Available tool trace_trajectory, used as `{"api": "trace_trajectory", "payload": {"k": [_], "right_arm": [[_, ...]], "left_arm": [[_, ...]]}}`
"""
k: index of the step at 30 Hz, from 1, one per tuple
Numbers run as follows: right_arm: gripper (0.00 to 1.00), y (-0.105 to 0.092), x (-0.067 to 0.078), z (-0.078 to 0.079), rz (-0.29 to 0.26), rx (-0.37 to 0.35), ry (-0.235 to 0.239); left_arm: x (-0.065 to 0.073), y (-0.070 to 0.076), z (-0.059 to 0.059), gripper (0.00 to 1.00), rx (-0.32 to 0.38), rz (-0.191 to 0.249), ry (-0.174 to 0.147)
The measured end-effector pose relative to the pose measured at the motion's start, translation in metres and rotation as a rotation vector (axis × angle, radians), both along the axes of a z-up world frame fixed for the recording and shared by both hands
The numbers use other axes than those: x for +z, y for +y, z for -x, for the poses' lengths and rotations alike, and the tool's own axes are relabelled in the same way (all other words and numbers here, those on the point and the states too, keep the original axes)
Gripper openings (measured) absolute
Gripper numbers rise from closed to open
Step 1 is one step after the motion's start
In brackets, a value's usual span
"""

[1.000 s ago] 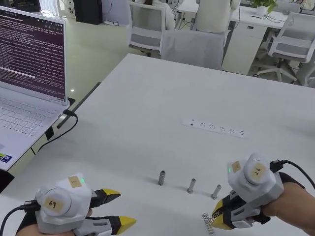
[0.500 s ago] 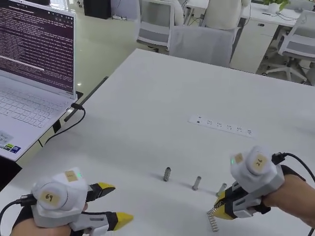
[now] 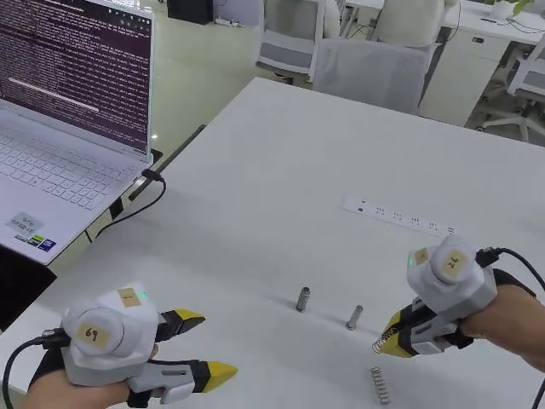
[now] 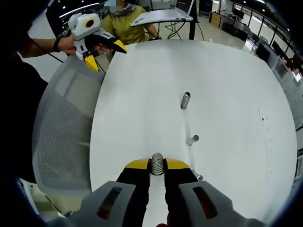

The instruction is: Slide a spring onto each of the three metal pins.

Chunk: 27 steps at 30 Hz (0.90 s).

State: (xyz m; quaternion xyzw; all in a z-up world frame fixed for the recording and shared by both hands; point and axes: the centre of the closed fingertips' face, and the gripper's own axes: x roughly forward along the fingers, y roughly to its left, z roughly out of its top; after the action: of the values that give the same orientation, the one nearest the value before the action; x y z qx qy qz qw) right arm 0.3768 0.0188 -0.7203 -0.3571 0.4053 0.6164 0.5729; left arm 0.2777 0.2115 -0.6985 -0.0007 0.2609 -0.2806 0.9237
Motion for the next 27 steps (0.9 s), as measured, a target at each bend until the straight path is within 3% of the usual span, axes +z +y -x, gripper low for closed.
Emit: {"api": "trace_trajectory", "payload": {"k": [12,27], "right_arm": [[0.08,0.009,0.001,-0.031,0.001,-0.010,-0.026],[0.08,0.018,-0.005,-0.055,0.014,-0.007,-0.039]], "left_arm": [[-0.002,-0.005,0.001,0.49,0.004,0.011,0.011],[-0.002,-0.005,0.001,0.49,0.017,0.021,0.020]]}}
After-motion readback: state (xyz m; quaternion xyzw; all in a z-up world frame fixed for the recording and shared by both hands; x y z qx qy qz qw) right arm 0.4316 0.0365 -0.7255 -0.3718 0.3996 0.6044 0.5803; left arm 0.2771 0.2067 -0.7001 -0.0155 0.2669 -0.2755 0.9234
